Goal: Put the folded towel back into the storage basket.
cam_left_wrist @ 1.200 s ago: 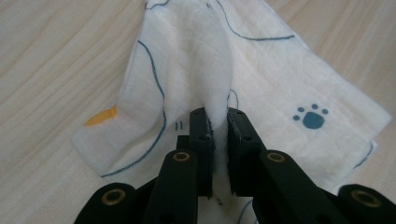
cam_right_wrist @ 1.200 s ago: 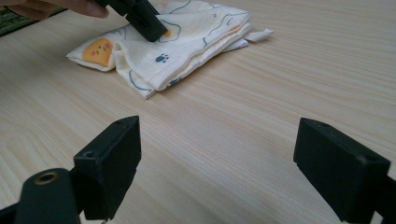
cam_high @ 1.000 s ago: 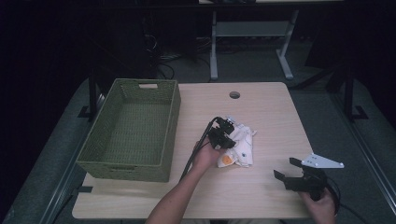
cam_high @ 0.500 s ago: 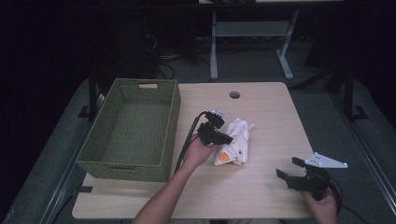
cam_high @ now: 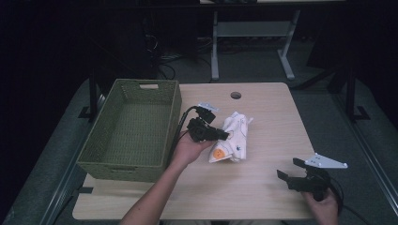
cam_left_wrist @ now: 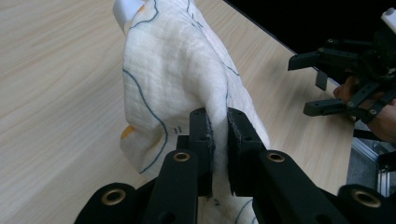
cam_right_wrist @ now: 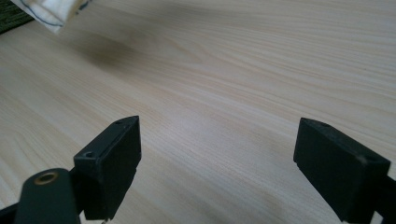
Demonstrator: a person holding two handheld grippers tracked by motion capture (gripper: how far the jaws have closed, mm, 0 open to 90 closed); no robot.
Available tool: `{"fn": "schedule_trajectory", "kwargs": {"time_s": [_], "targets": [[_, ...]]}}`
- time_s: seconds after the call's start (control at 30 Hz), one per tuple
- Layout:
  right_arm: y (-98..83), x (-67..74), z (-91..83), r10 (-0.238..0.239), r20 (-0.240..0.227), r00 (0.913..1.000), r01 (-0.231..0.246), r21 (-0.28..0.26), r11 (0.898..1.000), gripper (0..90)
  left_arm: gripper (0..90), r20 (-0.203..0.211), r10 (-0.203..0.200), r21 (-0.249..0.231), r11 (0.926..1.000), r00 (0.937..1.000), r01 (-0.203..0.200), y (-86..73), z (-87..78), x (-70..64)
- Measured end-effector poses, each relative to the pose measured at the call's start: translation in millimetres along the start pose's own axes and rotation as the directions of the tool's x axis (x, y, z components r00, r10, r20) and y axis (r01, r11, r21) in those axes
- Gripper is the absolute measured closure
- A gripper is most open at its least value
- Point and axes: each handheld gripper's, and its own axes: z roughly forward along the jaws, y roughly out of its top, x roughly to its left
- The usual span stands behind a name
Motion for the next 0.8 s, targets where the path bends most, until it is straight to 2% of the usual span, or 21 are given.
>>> {"fn": "schedule_trajectory", "kwargs": {"time_s": [0.1, 0.27, 0.3, 0.7, 0.8], "targets": [[0.1, 0.3, 0.7, -0.001, 0.003, 1.0000, 0.001, 0.003, 1.000, 14.7, 83.0, 0.007, 0.011, -0.009, 0.9999, 0.9999, -0.011, 1.6, -10.4, -0.6], [0.5, 1.4, 0.9, -0.003, 0.005, 1.0000, 0.003, 0.006, 1.000, 14.7, 82.9, 0.006, 0.015, -0.010, 0.9998, 0.9999, -0.015, 2.9, -18.5, 0.3], [0.9, 2.3, 0.8, -0.006, 0.005, 1.0000, 0.006, 0.007, 1.000, 14.7, 82.9, 0.013, 0.005, -0.021, 0.9998, 0.9999, -0.004, 2.8, -22.4, 1.2], [1.1, 3.0, 1.9, -0.013, 0.006, 0.9999, 0.013, 0.009, 1.000, 14.7, 82.9, 0.000, 0.001, -0.029, 0.9996, 1.0000, -0.001, 9.1, -47.2, 6.9], [1.1, 2.9, 1.5, -0.011, 0.005, 0.9999, 0.011, 0.007, 1.000, 14.7, 82.9, 0.008, -0.011, -0.037, 0.9992, 0.9999, 0.011, 8.8, -53.2, 10.0]]}}
